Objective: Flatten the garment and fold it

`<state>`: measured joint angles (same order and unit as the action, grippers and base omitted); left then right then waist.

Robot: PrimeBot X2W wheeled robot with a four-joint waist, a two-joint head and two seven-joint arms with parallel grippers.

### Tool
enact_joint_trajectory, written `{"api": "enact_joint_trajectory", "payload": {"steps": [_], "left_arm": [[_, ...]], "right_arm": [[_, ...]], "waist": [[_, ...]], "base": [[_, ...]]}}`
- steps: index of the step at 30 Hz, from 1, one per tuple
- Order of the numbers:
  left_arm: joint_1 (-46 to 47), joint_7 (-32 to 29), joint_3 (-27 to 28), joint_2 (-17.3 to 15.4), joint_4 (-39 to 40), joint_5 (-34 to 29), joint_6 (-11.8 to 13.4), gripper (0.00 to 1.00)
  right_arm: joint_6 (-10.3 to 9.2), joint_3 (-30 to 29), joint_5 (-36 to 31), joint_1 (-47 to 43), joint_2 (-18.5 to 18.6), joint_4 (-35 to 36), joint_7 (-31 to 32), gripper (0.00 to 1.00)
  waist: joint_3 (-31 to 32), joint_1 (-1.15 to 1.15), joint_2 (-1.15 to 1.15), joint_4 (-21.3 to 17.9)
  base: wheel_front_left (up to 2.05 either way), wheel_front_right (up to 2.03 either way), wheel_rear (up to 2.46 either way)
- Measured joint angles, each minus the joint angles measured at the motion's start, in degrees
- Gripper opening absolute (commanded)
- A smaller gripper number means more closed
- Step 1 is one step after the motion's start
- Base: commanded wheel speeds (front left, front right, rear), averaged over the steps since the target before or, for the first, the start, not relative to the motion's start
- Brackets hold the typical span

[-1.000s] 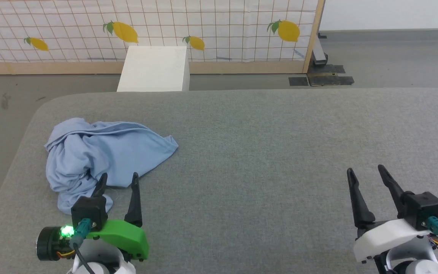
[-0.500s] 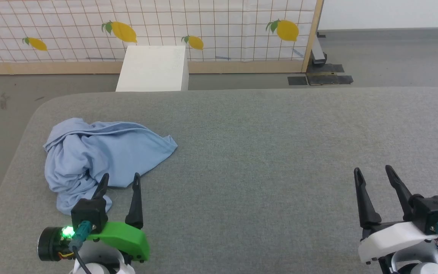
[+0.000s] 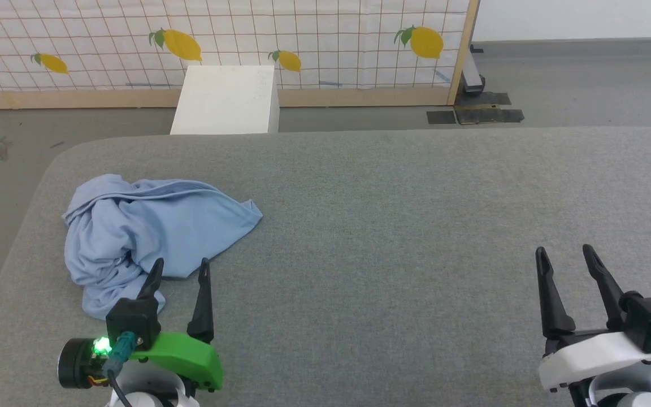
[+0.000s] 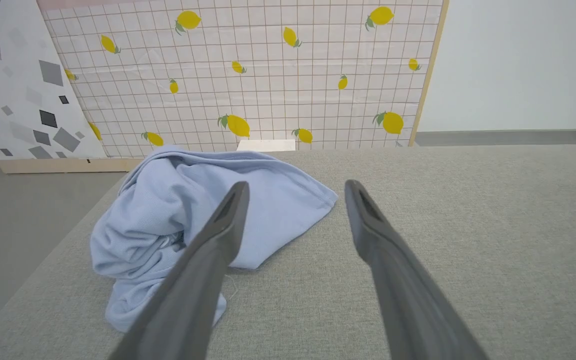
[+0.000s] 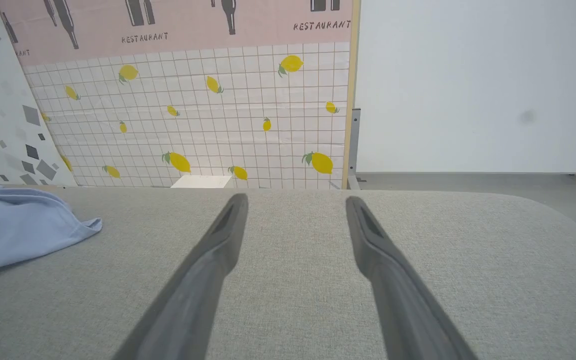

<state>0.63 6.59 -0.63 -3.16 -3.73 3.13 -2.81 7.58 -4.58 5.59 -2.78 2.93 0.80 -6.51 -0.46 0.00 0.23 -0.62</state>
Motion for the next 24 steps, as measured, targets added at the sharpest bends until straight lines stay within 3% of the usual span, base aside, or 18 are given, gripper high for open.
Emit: {"api": "enact_joint_trajectory", "payload": {"steps": [24], "left_arm": [[0.04,2.68,0.01,0.00,-1.76,0.57,-1.61,1.00]], "right_arm": [[0.00,-1.74,1.75,-0.88,0.00,0.15,-2.69,1.00]], "waist": [[-0.36,0.00,0.00,0.22]], "base": [[0.00,0.00,0.00]]}}
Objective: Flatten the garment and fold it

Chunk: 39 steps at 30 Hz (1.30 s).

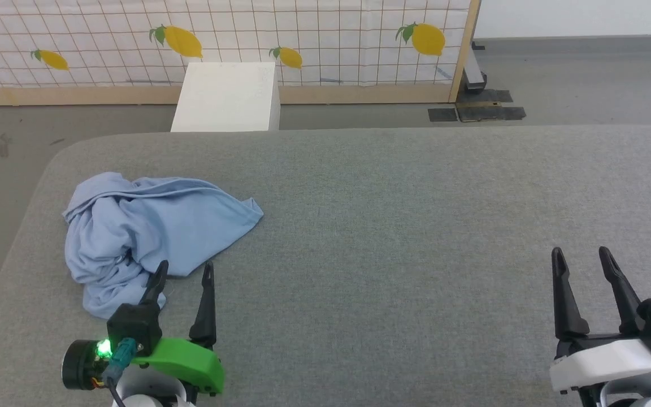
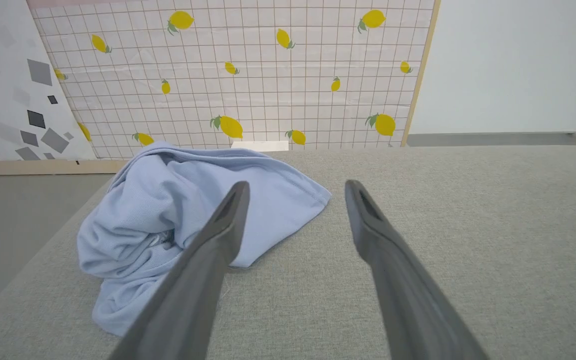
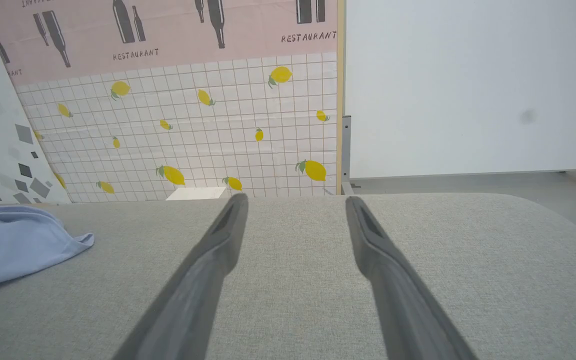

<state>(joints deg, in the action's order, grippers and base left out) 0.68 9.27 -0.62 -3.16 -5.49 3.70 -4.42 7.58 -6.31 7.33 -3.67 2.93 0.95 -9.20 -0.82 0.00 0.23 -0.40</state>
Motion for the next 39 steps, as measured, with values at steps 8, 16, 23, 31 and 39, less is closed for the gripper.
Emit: {"api": "enact_joint_trajectory", "payload": {"steps": [8,16,23,31,39], "left_arm": [[0.01,1.00,0.62,0.01,-0.47,0.97,-0.11,1.00],[0.20,2.03,2.44,0.02,-0.43,1.40,-0.12,1.00],[0.33,2.91,3.66,0.03,-0.68,1.82,-0.31,1.00],[0.35,3.59,3.86,0.03,-1.62,2.42,-0.71,1.00],[0.53,4.70,4.28,0.03,-2.23,2.81,-1.08,1.00]], "right_arm": [[0.00,-0.13,0.12,-0.05,0.00,-0.09,-1.00,1.00],[0.00,0.08,-0.24,-0.04,0.01,-0.36,-1.97,1.00],[0.00,0.76,-0.31,0.01,0.00,-0.92,-2.94,1.00],[0.00,2.07,-0.30,0.05,-0.01,-2.16,-3.79,1.00],[0.00,3.07,-0.10,0.05,-0.01,-3.55,-4.74,1.00]], "waist": [[0.06,0.00,0.00,0.77],[-0.25,0.00,0.00,4.11],[-0.68,0.00,0.00,8.96],[-1.27,0.00,0.00,15.05],[-1.67,0.00,0.00,21.43]], "base": [[0.00,0.00,0.00],[0.00,0.00,0.00],[0.00,0.00,0.00],[0.00,0.00,0.00],[0.00,0.00,0.00]]}}
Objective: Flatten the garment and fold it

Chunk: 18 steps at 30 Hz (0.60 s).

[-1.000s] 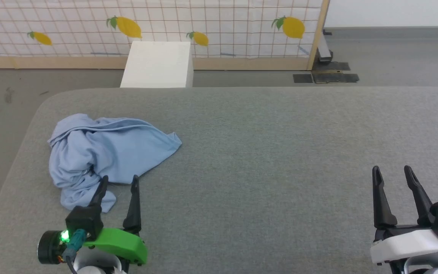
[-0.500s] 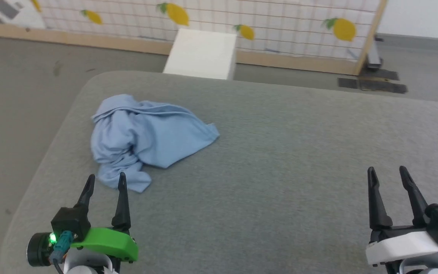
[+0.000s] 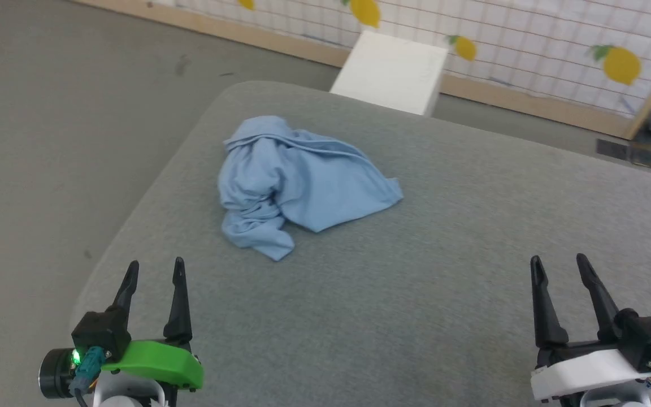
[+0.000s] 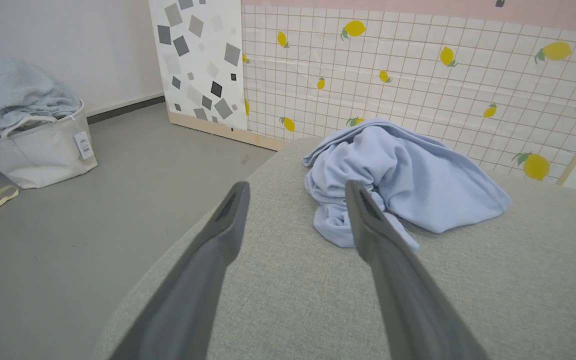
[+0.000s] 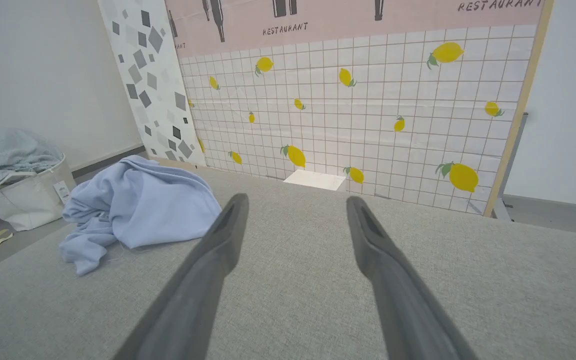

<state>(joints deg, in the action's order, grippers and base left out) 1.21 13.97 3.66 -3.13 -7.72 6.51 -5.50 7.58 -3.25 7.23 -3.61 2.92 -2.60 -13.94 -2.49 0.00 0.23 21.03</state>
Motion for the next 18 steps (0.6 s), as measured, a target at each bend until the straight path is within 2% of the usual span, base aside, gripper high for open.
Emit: {"api": "enact_joint_trajectory", "payload": {"steps": [8,18], "left_arm": [[-0.05,0.58,0.20,0.00,-0.53,0.04,-0.22,1.00],[-0.23,0.59,0.12,0.00,-0.56,0.59,-0.18,1.00]], "right_arm": [[0.00,0.77,0.43,-0.01,-0.01,-1.55,-0.71,1.00],[0.00,1.69,0.42,-0.01,-0.01,-1.96,-0.71,1.00]], "waist": [[0.25,0.00,0.00,4.64],[0.46,0.00,0.00,4.30]], "base": [[0.00,0.00,0.00],[0.00,0.00,0.00]]}}
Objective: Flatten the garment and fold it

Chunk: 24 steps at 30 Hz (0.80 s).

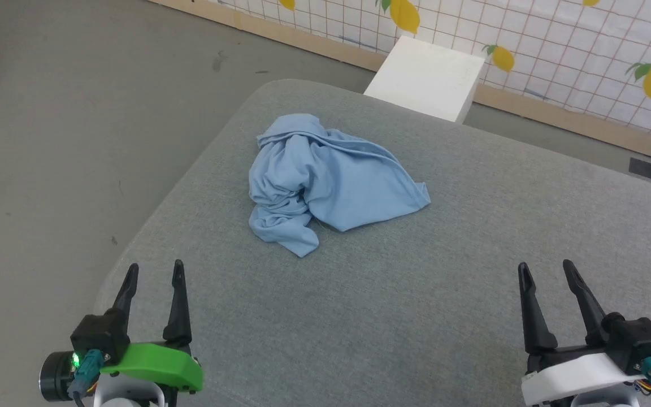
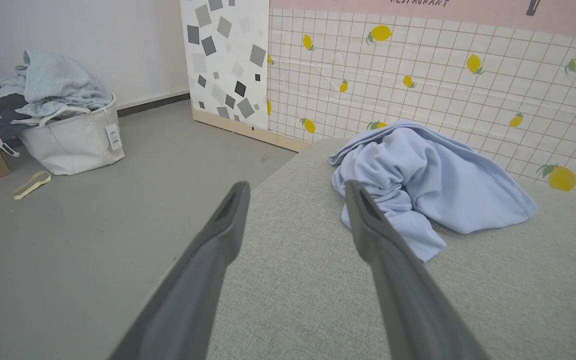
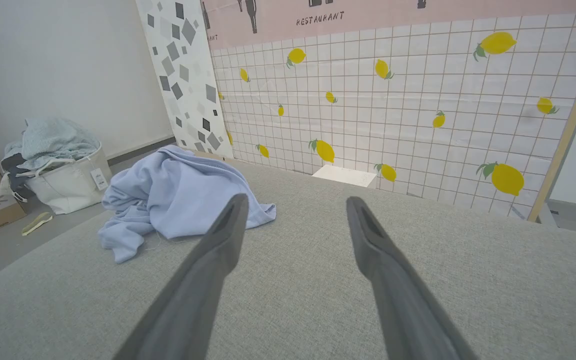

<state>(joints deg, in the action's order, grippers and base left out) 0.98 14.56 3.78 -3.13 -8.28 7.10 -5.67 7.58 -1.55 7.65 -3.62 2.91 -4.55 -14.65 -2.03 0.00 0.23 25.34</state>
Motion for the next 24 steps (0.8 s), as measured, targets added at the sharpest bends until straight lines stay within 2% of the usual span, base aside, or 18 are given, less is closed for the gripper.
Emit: {"api": "enact_joint_trajectory", "payload": {"steps": [5,10,12,16,24], "left_arm": [[1.22,0.00,-0.79,0.00,-0.18,2.08,-0.07,1.00],[8.25,0.18,-3.18,-0.30,-2.63,3.07,-0.93,1.00],[11.96,0.18,-4.34,-0.69,-4.88,3.23,-1.35,1.00],[23.63,-0.52,-6.68,-3.74,-14.13,6.49,-1.41,1.00],[43.17,-16.67,-13.51,-9.89,-29.52,17.85,-1.42,1.00]], "right_arm": [[0.00,0.32,-0.01,0.01,0.00,0.01,0.00,1.00],[0.00,0.57,-0.27,0.09,0.01,0.21,0.00,1.00],[0.00,0.79,-0.64,0.43,0.00,0.32,0.00,1.00],[0.00,1.14,-1.68,2.60,0.00,0.98,-0.01,1.00],[0.00,0.67,-4.00,4.76,0.00,2.20,0.00,1.00]], "waist": [[-0.48,0.00,0.00,-0.78],[-1.65,0.00,0.00,-1.86],[-2.30,0.00,0.00,-2.39],[-4.48,0.00,0.00,-4.49],[-9.50,0.00,0.00,-8.65]], "base": [[0.00,0.00,0.00],[0.00,0.00,0.00],[0.00,0.00,0.00],[0.00,0.00,0.00],[0.00,0.00,0.00]]}}
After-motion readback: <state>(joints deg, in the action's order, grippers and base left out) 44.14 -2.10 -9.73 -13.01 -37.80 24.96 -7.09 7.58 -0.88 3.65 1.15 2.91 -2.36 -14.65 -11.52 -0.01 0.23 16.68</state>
